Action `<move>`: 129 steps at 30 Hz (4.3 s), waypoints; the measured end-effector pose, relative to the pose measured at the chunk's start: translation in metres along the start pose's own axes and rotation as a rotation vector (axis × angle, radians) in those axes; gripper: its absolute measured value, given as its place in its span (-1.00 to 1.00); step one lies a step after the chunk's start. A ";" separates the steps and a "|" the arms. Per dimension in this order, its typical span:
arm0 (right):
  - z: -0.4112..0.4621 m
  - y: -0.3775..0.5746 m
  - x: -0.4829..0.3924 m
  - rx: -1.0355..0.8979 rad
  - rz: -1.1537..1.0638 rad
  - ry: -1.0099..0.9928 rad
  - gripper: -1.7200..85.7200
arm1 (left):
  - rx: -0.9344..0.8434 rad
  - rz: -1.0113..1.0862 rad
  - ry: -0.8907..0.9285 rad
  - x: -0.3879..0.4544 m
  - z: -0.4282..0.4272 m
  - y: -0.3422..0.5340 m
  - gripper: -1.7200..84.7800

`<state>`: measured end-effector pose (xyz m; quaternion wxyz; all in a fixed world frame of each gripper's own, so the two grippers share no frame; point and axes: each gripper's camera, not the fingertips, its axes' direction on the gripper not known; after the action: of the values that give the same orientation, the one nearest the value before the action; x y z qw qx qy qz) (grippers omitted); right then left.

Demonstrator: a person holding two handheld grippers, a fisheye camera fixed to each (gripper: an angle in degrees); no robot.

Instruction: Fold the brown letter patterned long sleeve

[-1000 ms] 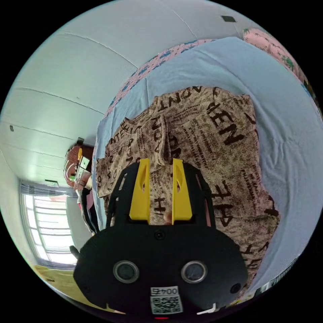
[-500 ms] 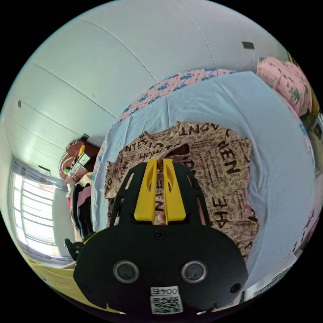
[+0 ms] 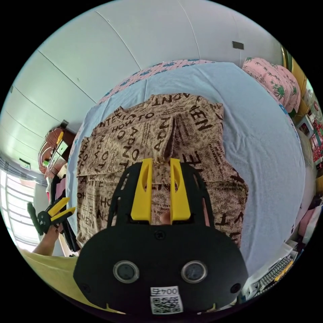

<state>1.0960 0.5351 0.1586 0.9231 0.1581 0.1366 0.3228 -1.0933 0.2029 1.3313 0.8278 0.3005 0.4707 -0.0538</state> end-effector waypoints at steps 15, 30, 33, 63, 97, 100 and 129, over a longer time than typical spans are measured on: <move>-0.008 0.001 -0.029 -0.088 0.002 -0.044 -0.81 | -0.078 0.105 0.003 -0.020 0.121 -0.150 -0.68; -0.081 0.170 -0.036 -0.485 -0.037 0.165 -0.77 | 0.003 -0.239 0.239 -0.131 0.128 -0.189 -0.67; -0.085 0.172 -0.048 -0.496 -0.096 0.213 -0.78 | 0.016 -0.284 0.269 -0.143 0.135 -0.207 -0.67; -0.193 0.091 0.045 0.079 0.018 -0.131 -0.76 | 0.118 0.677 0.197 0.429 0.084 -0.479 -0.80; -0.188 0.244 -0.065 -0.525 -0.380 0.139 -0.98 | -0.195 0.022 0.042 0.218 -0.087 0.009 -0.95; -0.184 0.247 -0.080 -0.531 -0.409 0.217 -0.98 | -0.159 0.064 0.010 0.222 -0.101 0.018 -0.95; -0.305 0.315 0.088 -0.130 0.323 -0.207 -0.75 | -0.003 -0.441 0.448 -0.097 -0.199 0.224 -0.74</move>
<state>0.8805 0.8870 -0.0132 0.8766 0.1505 -0.0074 0.4570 -1.2118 0.4751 1.4348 0.6723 0.1945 0.6952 -0.1639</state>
